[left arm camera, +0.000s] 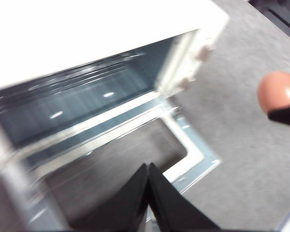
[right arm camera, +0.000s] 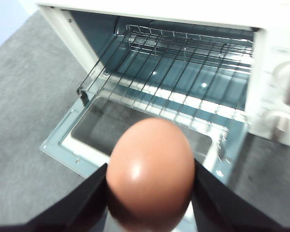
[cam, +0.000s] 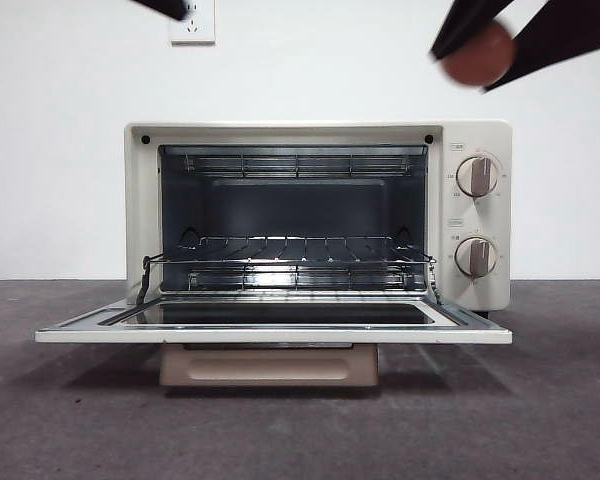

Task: Eggoven

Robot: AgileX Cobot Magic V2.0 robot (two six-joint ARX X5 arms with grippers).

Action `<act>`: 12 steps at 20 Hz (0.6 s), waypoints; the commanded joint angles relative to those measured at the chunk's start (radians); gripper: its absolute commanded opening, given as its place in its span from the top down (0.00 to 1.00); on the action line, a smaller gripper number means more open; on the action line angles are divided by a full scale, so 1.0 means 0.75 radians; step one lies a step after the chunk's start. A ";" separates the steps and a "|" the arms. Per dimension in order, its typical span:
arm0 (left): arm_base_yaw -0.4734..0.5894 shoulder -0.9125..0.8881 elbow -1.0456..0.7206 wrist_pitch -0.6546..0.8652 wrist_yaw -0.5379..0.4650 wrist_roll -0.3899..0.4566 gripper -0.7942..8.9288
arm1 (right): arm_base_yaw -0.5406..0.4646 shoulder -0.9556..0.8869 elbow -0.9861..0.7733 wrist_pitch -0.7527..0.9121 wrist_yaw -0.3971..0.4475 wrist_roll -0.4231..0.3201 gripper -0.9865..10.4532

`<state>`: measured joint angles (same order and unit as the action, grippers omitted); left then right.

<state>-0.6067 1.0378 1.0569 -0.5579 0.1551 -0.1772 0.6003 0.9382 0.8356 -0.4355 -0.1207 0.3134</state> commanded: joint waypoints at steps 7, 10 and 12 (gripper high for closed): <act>0.237 -0.414 -0.344 -0.040 0.068 -0.043 0.91 | 0.008 0.420 0.014 0.410 -0.018 0.062 0.91; 0.268 -0.478 -0.390 -0.076 0.085 -0.049 0.91 | 0.007 0.520 0.014 0.519 -0.013 0.067 0.91; 0.272 -0.507 -0.396 -0.137 0.085 -0.033 0.91 | 0.007 0.612 0.014 0.611 0.004 0.081 0.91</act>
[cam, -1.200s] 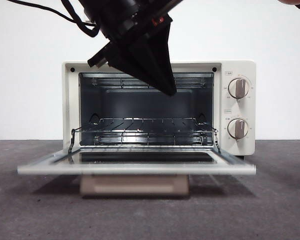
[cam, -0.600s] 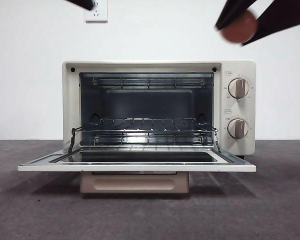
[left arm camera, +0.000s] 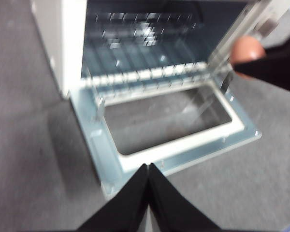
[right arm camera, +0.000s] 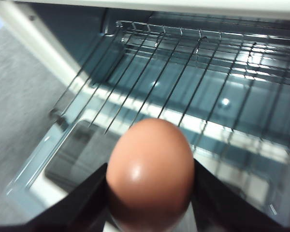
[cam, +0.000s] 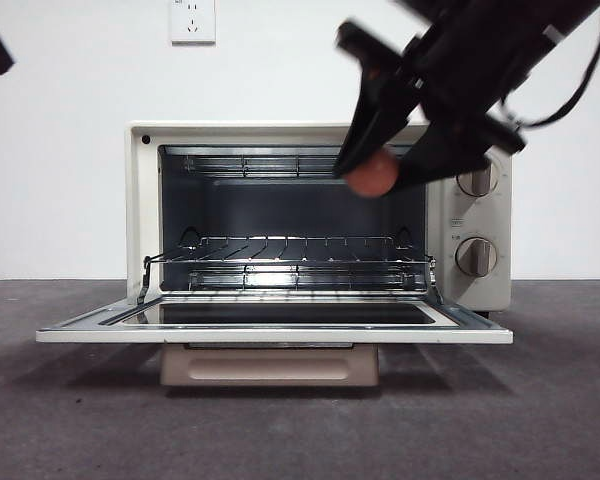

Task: Eggoven

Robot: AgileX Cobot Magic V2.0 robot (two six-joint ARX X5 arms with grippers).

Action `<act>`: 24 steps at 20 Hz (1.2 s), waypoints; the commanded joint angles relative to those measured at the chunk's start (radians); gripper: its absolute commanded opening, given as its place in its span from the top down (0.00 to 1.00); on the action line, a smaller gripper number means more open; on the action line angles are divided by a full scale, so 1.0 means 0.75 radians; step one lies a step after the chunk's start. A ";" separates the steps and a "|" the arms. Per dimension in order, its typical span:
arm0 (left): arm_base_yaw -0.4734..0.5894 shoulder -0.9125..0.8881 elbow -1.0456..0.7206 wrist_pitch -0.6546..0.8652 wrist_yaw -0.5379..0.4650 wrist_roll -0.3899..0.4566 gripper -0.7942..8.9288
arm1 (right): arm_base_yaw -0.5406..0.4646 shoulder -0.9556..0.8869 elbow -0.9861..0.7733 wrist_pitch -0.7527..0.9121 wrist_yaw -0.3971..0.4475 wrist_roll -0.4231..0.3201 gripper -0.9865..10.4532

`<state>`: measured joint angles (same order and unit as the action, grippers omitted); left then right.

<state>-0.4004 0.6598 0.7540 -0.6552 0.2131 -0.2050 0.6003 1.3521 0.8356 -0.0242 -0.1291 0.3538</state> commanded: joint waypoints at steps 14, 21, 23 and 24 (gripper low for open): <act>-0.004 -0.044 0.008 -0.055 0.008 0.013 0.91 | 0.002 0.289 0.014 0.237 0.233 0.031 0.91; -0.004 -0.044 0.008 -0.055 0.008 0.013 0.91 | 0.003 0.297 0.014 0.221 0.243 0.009 0.69; -0.004 -0.044 0.008 -0.055 0.008 0.013 0.91 | 0.003 0.297 0.014 0.204 0.243 0.009 0.67; -0.004 -0.044 0.008 -0.055 0.008 0.012 0.91 | 0.003 0.297 0.014 0.199 0.243 0.009 0.67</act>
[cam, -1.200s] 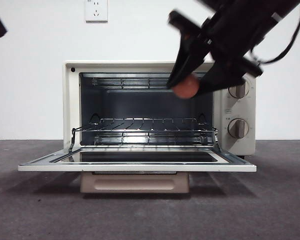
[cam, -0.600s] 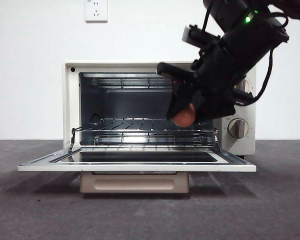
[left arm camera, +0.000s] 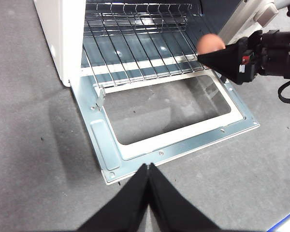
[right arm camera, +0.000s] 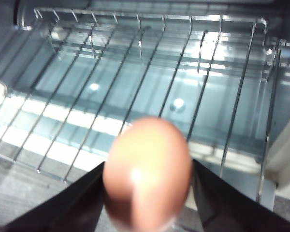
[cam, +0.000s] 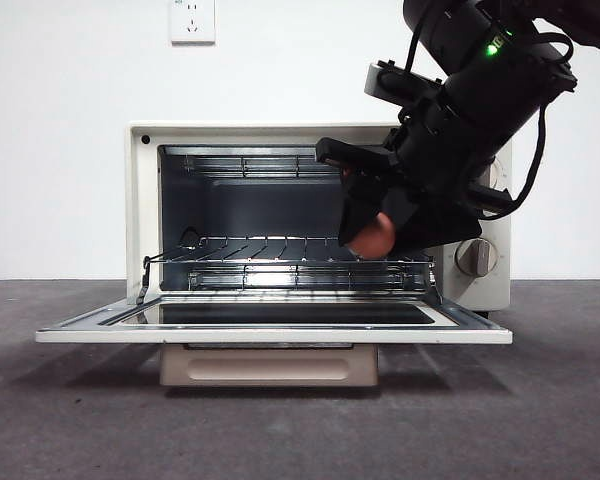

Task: Eggoven

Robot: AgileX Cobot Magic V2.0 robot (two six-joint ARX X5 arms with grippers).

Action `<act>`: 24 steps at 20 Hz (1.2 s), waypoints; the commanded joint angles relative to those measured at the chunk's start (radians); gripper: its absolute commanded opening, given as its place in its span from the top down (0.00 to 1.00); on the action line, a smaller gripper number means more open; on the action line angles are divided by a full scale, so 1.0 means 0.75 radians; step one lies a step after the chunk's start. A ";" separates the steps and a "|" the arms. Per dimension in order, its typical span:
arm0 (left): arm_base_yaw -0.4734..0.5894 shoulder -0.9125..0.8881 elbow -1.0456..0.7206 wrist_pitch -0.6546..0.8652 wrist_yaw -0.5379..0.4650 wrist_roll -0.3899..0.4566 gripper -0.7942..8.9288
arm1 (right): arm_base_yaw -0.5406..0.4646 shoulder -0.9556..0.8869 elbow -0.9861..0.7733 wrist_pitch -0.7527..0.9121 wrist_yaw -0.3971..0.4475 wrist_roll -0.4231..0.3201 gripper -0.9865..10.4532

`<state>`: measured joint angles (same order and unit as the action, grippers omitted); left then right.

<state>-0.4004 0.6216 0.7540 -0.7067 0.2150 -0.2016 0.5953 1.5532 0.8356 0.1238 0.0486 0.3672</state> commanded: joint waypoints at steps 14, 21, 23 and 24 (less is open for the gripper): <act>-0.004 0.007 0.008 0.014 0.005 0.008 0.91 | 0.010 -0.063 0.014 -0.029 -0.030 -0.007 0.64; 0.010 0.052 -0.002 0.096 0.004 -0.003 0.91 | 0.048 -0.401 0.014 -0.269 -0.031 -0.011 0.64; 0.046 0.114 -0.053 0.196 0.005 -0.019 0.91 | 0.072 -0.592 0.014 -0.392 -0.031 -0.019 0.64; 0.070 0.154 -0.089 0.250 0.010 -0.035 0.91 | 0.084 -0.689 0.014 -0.463 -0.031 -0.025 0.64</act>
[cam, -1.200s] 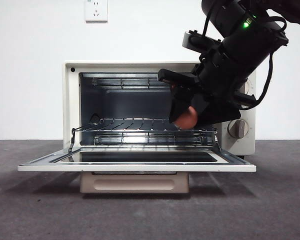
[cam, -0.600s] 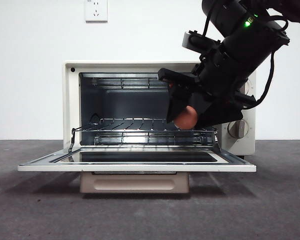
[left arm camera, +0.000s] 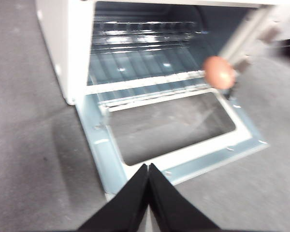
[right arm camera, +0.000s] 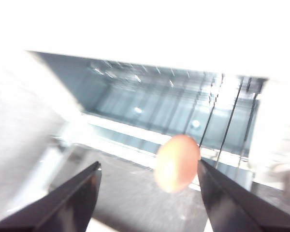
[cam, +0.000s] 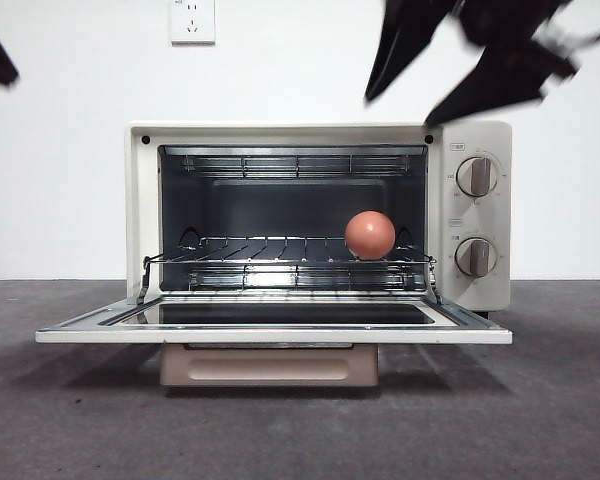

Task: Eggoven

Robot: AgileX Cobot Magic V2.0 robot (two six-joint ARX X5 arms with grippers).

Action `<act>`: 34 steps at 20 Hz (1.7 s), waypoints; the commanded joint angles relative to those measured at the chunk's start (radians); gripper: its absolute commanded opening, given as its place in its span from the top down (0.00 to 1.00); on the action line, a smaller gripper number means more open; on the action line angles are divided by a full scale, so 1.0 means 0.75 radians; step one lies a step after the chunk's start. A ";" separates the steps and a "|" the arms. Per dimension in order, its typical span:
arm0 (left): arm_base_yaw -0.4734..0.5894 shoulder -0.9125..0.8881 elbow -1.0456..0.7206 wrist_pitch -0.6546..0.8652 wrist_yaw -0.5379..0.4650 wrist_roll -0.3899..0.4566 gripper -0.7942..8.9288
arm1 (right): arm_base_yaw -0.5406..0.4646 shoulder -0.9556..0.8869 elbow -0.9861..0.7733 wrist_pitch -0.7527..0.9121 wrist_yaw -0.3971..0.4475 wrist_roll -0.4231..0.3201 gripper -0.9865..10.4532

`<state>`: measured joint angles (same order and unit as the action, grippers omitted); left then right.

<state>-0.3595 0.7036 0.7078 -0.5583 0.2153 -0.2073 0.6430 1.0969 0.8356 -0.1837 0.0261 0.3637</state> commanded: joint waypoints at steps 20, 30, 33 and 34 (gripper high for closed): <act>0.306 0.901 -0.180 0.719 0.357 -0.064 0.91 | 0.030 -0.814 0.014 -0.626 0.011 -0.041 0.64; 0.304 1.144 -0.180 0.860 0.475 -0.064 0.91 | 0.030 -0.813 0.014 -0.625 0.027 -0.032 0.64; 0.304 1.175 -0.180 0.876 0.537 -0.064 0.91 | 0.030 -0.813 0.014 -0.625 0.046 -0.031 0.64; 0.304 1.178 -0.180 0.876 0.552 -0.064 0.91 | 0.030 -0.813 0.014 -0.625 0.047 -0.031 0.64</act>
<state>-0.1291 1.5700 0.5720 0.0914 0.6167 -0.2543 0.6559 0.4831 0.8356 -0.6556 0.0570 0.3408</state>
